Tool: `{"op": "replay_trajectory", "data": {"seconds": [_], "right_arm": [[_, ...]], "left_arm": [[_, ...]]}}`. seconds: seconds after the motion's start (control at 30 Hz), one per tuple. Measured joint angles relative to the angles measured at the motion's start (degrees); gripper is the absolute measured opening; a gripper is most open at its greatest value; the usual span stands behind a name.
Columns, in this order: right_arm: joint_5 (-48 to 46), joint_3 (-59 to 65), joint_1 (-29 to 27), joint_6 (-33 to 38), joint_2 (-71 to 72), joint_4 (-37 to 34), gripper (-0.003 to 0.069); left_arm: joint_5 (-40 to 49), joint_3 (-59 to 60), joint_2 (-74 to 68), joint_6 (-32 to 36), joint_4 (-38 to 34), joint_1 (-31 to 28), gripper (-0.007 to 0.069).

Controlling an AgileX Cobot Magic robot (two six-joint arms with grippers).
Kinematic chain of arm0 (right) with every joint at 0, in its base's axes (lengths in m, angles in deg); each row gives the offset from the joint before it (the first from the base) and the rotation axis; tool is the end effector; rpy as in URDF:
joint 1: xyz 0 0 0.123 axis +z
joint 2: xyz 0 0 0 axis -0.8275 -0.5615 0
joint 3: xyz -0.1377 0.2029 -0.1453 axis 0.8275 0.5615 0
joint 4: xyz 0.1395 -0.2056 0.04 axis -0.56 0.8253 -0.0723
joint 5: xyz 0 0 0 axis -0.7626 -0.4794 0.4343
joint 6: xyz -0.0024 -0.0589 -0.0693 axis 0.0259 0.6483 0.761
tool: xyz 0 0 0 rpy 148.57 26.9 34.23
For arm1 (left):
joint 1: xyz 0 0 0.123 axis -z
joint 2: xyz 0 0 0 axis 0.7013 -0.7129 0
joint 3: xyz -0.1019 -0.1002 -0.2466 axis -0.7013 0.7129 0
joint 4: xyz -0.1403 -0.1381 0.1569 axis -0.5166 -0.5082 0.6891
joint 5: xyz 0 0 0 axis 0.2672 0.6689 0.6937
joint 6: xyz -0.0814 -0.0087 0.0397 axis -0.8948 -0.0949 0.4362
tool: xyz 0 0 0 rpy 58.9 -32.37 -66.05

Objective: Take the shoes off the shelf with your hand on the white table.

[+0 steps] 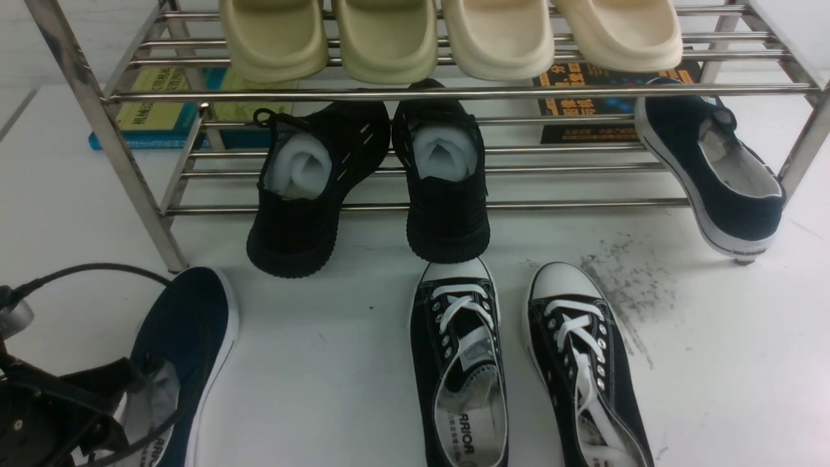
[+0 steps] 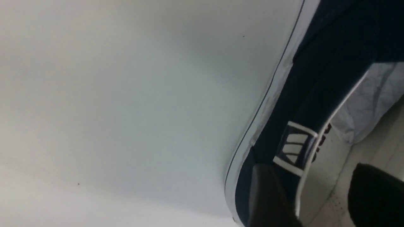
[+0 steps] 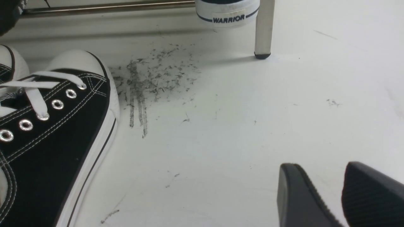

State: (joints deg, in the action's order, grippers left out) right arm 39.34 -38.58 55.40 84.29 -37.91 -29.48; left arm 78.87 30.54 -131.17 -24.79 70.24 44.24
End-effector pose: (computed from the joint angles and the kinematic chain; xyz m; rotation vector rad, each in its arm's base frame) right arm 0.0517 0.0019 0.1736 0.1037 1.8843 0.1006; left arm 0.1782 -0.0023 0.2212 -0.7167 2.6847 -0.1834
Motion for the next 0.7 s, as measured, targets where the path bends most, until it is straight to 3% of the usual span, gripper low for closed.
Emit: {"op": "replay_trajectory", "data": {"seconds": [0.17, 0.27, 0.3, 0.33, 0.37, 0.4, 0.5, 0.7], "right_arm": [[1.23, 0.06, 0.00, -1.25, 0.00, -2.76, 0.0239], [3.44, 0.62, 0.00, -9.97, 0.00, -16.76, 0.0239], [3.56, 0.61, 0.00, -11.35, 0.00, -17.88, 0.0239], [4.59, 0.69, 0.00, -15.91, 0.00, -25.78, 0.0239], [4.87, 0.69, 0.00, -16.34, 0.00, -26.63, 0.0239], [5.60, 0.69, 0.00, -18.61, 0.00, -32.23, 0.0239], [6.09, 0.69, 0.00, -19.97, 0.00, -39.57, 0.0239], [6.86, 0.61, 0.00, -16.73, 0.00, -43.77, 0.0239]], "left_arm": [[5.19, -4.17, 0.00, 0.69, 0.64, 0.00, 0.0391], [6.98, -6.53, 0.00, 0.69, 1.75, 0.00, 0.0391], [7.06, -6.78, 0.00, 0.69, 1.82, 0.00, 0.0391], [7.56, -7.55, 0.00, 0.70, 2.47, 0.00, 0.0391], [7.58, -7.73, 0.00, 0.70, 2.60, 0.00, 0.0391], [7.62, -8.21, 0.00, 0.75, 2.93, 0.00, 0.0391], [7.89, -8.33, 0.00, 0.86, 2.93, 0.00, 0.0392], [7.95, -8.33, 0.00, 0.86, 4.23, 0.00, 0.0392]]}}
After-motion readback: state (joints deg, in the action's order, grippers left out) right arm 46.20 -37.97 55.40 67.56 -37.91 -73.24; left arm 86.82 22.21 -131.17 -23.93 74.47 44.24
